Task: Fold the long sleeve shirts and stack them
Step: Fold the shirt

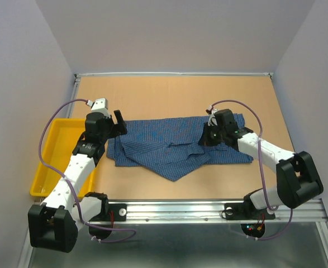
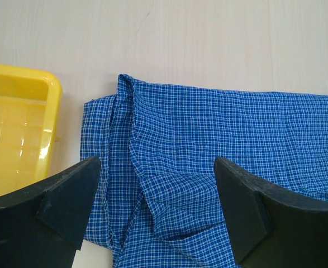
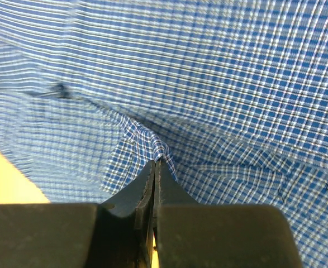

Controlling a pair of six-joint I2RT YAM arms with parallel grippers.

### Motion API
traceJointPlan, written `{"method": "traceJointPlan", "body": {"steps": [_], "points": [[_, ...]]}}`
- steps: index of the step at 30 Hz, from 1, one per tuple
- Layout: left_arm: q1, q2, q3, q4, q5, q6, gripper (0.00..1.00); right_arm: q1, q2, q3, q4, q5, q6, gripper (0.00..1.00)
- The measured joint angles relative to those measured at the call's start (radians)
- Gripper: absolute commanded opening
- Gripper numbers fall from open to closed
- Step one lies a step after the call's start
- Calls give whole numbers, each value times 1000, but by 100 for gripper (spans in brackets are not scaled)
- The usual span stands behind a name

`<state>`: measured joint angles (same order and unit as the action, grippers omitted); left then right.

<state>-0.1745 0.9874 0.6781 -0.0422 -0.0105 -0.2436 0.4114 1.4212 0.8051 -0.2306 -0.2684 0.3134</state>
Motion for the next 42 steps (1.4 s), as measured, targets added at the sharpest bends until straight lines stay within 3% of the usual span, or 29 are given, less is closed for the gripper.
{"method": "traceJointPlan", "body": {"steps": [7, 14, 26, 32, 42], "points": [[0, 0, 0, 0, 0, 0, 94, 0, -52, 166, -84, 19, -8, 1], [0, 2, 0, 0, 13, 0, 95, 0, -52, 372, -103, 217, -39, 1], [0, 135, 7, 11, 193, -6, 93, -33, 54, 374, -139, 475, -34, 0], [-21, 241, 67, 15, 257, -36, 93, -72, 85, 371, -142, 522, -30, 1], [-60, 289, 124, 34, 280, -108, 92, -83, 178, 370, -136, 528, -18, 0]]}}
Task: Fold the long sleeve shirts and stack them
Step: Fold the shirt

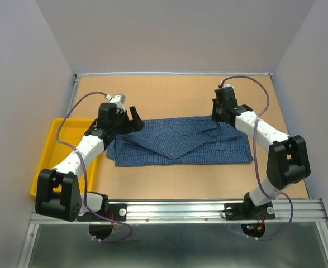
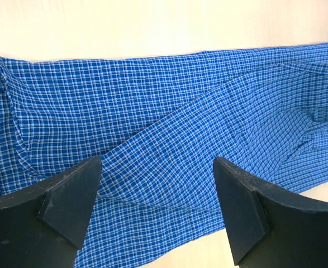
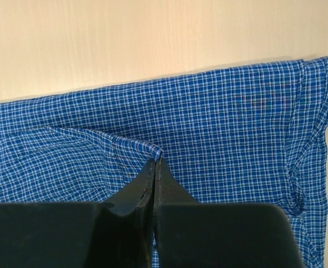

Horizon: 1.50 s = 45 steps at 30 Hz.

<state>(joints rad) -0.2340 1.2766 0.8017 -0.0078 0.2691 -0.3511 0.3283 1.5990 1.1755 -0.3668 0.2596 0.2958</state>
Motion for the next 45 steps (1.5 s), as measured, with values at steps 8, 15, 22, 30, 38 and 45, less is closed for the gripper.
{"method": "traceJointPlan", "body": {"steps": [8, 15, 22, 30, 38, 45], "points": [[-3, 29, 0, 17, 0, -34, 92, -23, 5, -80, 7, 38, 70, 0], [-13, 96, 9, 18, 0, -37, 92, -84, 5, -98, -2, 65, 97, 1], [-13, 153, 59, 19, 0, -35, 92, -94, 14, -42, -78, 70, 77, 1], [-13, 218, 77, 18, -4, -32, 92, -94, 14, 6, -148, 65, 74, 1], [-13, 321, 122, 10, -15, -31, 92, -95, 14, 6, -216, 101, 74, 1], [-16, 377, 187, -25, -34, -1, 92, -105, 69, 38, -241, 141, 67, 6]]}}
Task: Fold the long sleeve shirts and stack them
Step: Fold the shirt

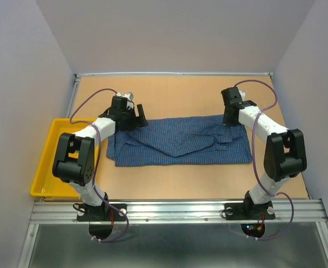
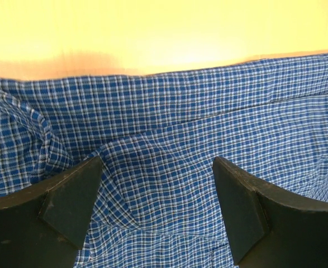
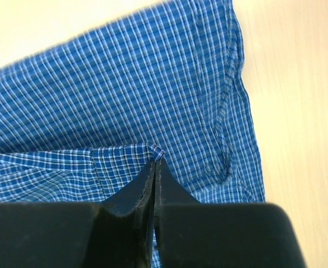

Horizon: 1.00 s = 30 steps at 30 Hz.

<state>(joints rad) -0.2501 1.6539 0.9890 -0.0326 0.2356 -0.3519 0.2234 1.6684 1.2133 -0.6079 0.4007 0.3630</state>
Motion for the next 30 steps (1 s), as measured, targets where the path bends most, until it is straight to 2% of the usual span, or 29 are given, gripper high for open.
{"method": "traceJointPlan", "body": {"steps": [3, 6, 11, 14, 17, 23, 30], "points": [[-23, -25, 10, -5, -31, 29, 92, -2, 48, 53, -1, 0, -8, 6], [-108, -95, 10, -16, -76, 84, 92, -2, 77, 74, -1, 0, -12, 6], [-344, -263, 2, 8, -138, 180, 88, -2, 114, 75, -3, 0, -18, 6], [-489, -299, -18, 32, -183, 222, 88, -2, 120, 75, -4, 0, -20, 6], [-605, -258, -30, 30, -251, 266, 88, -2, 120, 75, -4, -4, -20, 6], [-805, -63, 5, -17, -441, 393, 86, -2, 120, 75, -3, -16, -19, 6], [-933, 114, 99, -47, -615, 506, 74, -2, 120, 75, -4, -21, -19, 5]]}}
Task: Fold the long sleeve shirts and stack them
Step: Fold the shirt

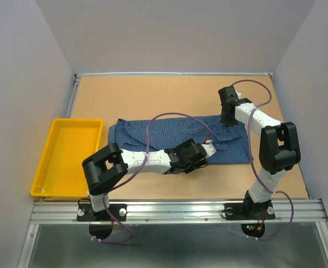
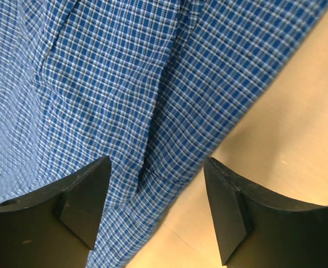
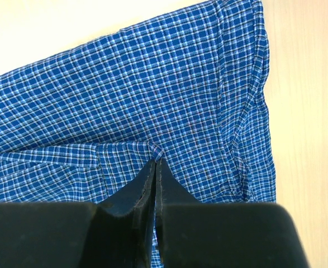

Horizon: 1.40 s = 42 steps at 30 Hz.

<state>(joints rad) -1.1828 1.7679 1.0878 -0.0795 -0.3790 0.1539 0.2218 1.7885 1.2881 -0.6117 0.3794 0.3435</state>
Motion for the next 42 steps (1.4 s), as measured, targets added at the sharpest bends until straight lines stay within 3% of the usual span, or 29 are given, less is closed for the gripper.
{"method": "traceJointPlan", "body": {"steps": [10, 23, 31, 32, 35, 38, 42], "points": [[5, 57, 64, 0, -97, 63, 63, -7, 0, 0, 1, -9, 0, 5], [6, 75, 100, -8, -61, 73, 64, -13, -2, 0, 1, -17, 0, 5], [6, 169, 115, 0, -97, 100, 63, -15, -2, 0, 1, -21, 0, 5], [6, 174, 119, 3, -107, 101, 56, -16, -2, 0, 1, -21, 0, 5], [6, 174, 119, 4, -125, 111, 50, -19, -2, 0, 2, -21, 0, 5], [6, 174, 119, 4, -137, 112, 22, -19, -2, 0, 2, -22, 0, 5], [6, 174, 119, 0, -146, 118, 21, -19, -3, 0, 2, -22, 0, 5]]}}
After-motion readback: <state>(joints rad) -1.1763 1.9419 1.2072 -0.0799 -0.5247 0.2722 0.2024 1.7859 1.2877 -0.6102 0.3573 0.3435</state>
